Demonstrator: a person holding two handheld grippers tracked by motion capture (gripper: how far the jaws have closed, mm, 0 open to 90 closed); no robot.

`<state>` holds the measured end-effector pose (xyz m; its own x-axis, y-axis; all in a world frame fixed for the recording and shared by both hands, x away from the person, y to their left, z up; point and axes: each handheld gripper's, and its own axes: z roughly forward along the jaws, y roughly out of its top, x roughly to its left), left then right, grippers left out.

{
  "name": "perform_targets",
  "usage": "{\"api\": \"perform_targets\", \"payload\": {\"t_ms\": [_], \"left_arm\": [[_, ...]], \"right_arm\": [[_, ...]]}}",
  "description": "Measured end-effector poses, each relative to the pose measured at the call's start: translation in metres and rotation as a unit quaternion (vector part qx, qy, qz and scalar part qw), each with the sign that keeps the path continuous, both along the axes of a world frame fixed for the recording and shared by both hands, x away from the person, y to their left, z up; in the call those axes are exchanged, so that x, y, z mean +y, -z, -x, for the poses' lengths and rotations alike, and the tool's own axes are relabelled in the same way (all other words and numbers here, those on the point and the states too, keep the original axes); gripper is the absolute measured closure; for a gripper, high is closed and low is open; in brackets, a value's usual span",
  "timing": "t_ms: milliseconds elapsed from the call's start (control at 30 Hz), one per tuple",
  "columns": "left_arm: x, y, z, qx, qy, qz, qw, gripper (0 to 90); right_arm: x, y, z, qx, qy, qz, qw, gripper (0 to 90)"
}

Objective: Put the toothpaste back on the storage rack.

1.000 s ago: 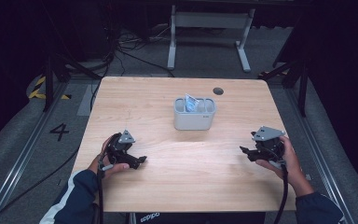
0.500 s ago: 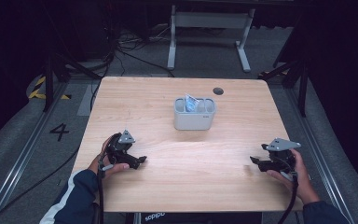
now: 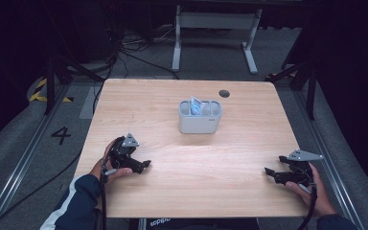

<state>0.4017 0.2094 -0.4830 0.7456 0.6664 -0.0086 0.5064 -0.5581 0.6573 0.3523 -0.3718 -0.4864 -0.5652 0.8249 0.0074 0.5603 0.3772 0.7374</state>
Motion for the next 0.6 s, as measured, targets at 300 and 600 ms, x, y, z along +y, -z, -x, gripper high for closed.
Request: {"api": "perform_targets", "payload": {"t_ms": [300,600], "left_arm": [[-0.0011,0.0009,0.0017,0.001,-0.010,0.006,0.9999,0.2],[-0.0009,0.0006,0.0017,0.002,-0.009,0.004,0.9999,0.2]], "right_arm": [[-0.0002,0.0002,-0.0026,0.002,-0.006,0.000,1.0000,14.6],[-0.0002,0.0003,-0.0027,0.001,-0.006,0.000,1.0000,14.6]]}}
